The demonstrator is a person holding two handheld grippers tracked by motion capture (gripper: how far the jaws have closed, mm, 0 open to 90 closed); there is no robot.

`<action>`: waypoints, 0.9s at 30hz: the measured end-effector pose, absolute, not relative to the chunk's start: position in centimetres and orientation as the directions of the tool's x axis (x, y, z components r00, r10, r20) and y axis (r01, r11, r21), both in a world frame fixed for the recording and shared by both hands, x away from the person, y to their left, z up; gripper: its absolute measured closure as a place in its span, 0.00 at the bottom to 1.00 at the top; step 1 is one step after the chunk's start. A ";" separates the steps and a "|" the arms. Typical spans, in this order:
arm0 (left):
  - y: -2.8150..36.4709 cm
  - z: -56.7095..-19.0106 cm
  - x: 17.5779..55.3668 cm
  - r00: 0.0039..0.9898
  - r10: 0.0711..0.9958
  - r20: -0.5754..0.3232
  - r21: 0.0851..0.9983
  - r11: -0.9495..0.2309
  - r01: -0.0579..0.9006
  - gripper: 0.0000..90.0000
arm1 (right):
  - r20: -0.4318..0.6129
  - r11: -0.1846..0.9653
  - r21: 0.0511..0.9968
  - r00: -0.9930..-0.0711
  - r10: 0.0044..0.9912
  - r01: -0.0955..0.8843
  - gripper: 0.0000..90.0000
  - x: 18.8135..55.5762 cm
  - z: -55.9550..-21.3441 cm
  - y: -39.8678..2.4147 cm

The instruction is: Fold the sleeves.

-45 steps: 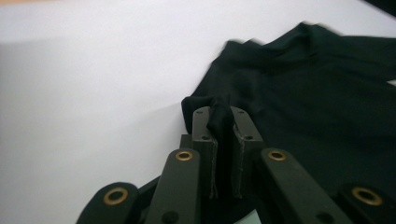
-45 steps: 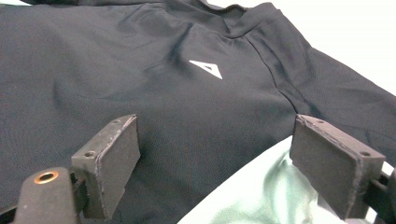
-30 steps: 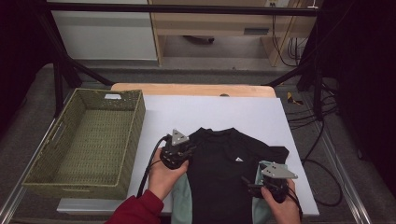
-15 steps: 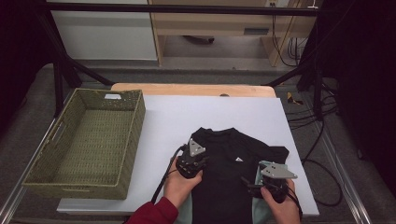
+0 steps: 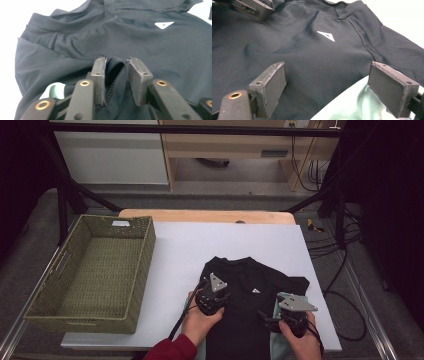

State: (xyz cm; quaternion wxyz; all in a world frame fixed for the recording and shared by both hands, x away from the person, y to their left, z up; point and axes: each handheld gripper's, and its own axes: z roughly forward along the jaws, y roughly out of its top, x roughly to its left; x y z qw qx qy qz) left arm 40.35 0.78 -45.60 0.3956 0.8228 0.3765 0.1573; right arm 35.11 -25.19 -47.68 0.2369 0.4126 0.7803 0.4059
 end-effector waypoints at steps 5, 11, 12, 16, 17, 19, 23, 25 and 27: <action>1.6 -43.4 39.4 0.672 0.741 -0.022 0.811 -0.380 0.446 0.67 | -0.035 0.334 0.827 -0.550 0.834 0.453 0.16 35.1 -47.7 -25.2; 4.0 -40.4 39.2 0.645 0.764 -0.007 0.856 -0.329 0.399 0.66 | -0.035 0.335 0.824 -0.549 0.835 0.457 0.16 35.1 -47.7 -25.1; 4.5 -40.1 39.3 0.637 0.771 -0.005 0.860 -0.321 0.396 0.66 | -0.035 0.336 0.824 -0.550 0.835 0.457 0.16 35.2 -47.8 -25.1; 6.5 -39.8 39.5 0.615 0.789 -0.008 0.859 -0.309 0.408 0.66 | -0.035 0.338 0.822 -0.551 0.834 0.459 0.15 35.2 -47.8 -25.1; 6.9 -39.9 39.5 0.610 0.793 -0.010 0.858 -0.306 0.413 0.66 | -0.036 0.339 0.822 -0.552 0.833 0.458 0.15 35.2 -47.8 -25.1; 7.6 -40.1 39.4 0.603 0.798 -0.012 0.855 -0.305 0.420 0.66 | -0.033 0.337 0.821 -0.552 0.833 0.460 0.15 35.2 -47.8 -25.1; 8.2 -41.3 39.2 0.607 0.794 -0.022 0.835 -0.319 0.448 0.65 | -0.034 0.341 0.819 -0.554 0.832 0.461 0.15 35.2 -47.8 -25.0; 8.2 -42.0 39.1 0.614 0.789 -0.018 0.823 -0.337 0.457 0.65 | -0.035 0.341 0.819 -0.554 0.832 0.462 0.14 35.2 -47.8 -25.0; 8.1 -42.6 39.0 0.618 0.786 -0.020 0.814 -0.346 0.467 0.65 | -0.034 0.341 0.818 -0.553 0.832 0.463 0.14 35.2 -47.8 -25.0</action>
